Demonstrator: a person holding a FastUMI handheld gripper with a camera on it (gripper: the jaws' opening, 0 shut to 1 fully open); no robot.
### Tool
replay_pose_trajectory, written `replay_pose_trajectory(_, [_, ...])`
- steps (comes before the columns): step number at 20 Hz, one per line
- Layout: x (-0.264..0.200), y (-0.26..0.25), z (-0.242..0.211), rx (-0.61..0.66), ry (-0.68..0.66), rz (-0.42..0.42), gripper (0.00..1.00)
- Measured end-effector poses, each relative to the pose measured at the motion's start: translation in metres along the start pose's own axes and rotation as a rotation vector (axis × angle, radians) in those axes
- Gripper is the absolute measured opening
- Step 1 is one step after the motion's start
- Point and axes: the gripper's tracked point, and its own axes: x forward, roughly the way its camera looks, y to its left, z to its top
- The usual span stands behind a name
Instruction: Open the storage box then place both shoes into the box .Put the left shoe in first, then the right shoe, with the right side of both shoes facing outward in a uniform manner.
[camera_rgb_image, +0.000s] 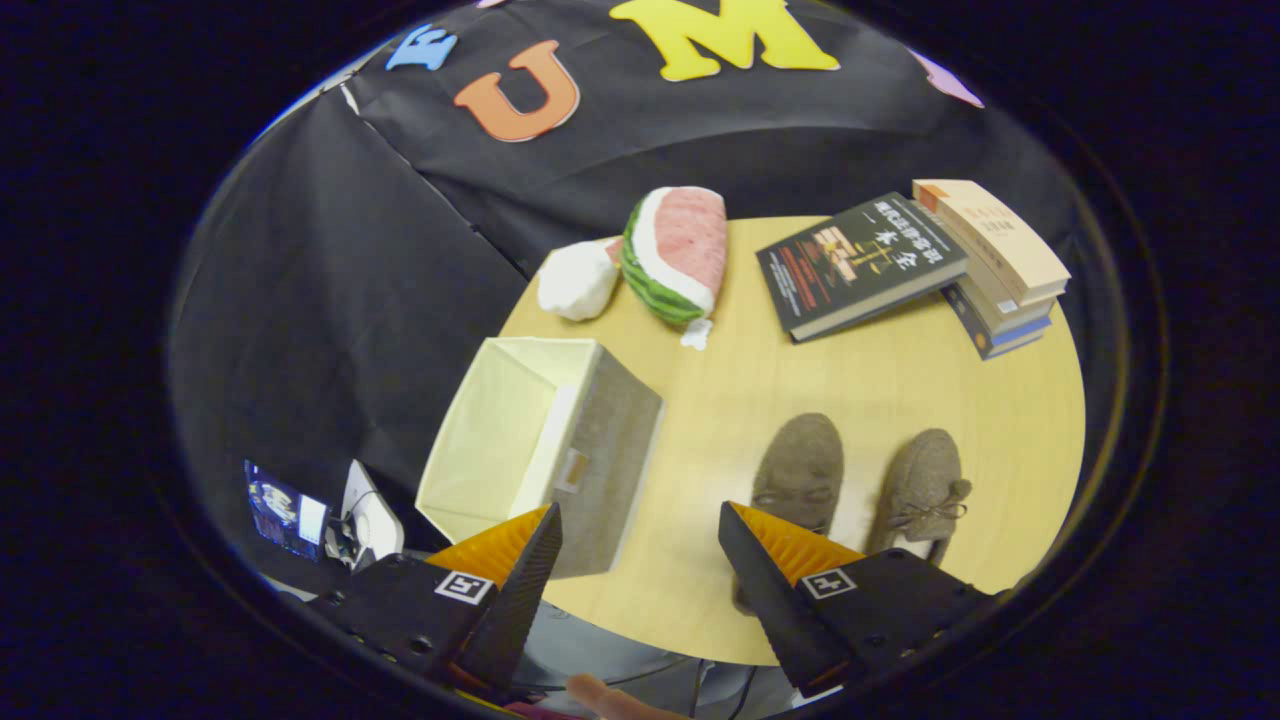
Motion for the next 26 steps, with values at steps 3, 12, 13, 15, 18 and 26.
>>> replay_pose_trajectory(3, [0.016, -0.052, -0.024, 0.014, 0.048, -0.087, 0.95])
replay_pose_trajectory(12, [0.075, -0.128, -0.077, -0.021, 0.192, -0.287, 0.78])
replay_pose_trajectory(13, [0.077, -0.134, -0.076, -0.025, 0.188, -0.317, 0.74])
replay_pose_trajectory(15, [0.081, -0.135, -0.074, -0.029, 0.174, -0.311, 0.66])
replay_pose_trajectory(18, [0.088, -0.137, -0.077, -0.016, 0.187, -0.307, 0.51])
replay_pose_trajectory(26, [0.110, -0.124, -0.084, 0.081, 0.246, -0.258, 0.11])
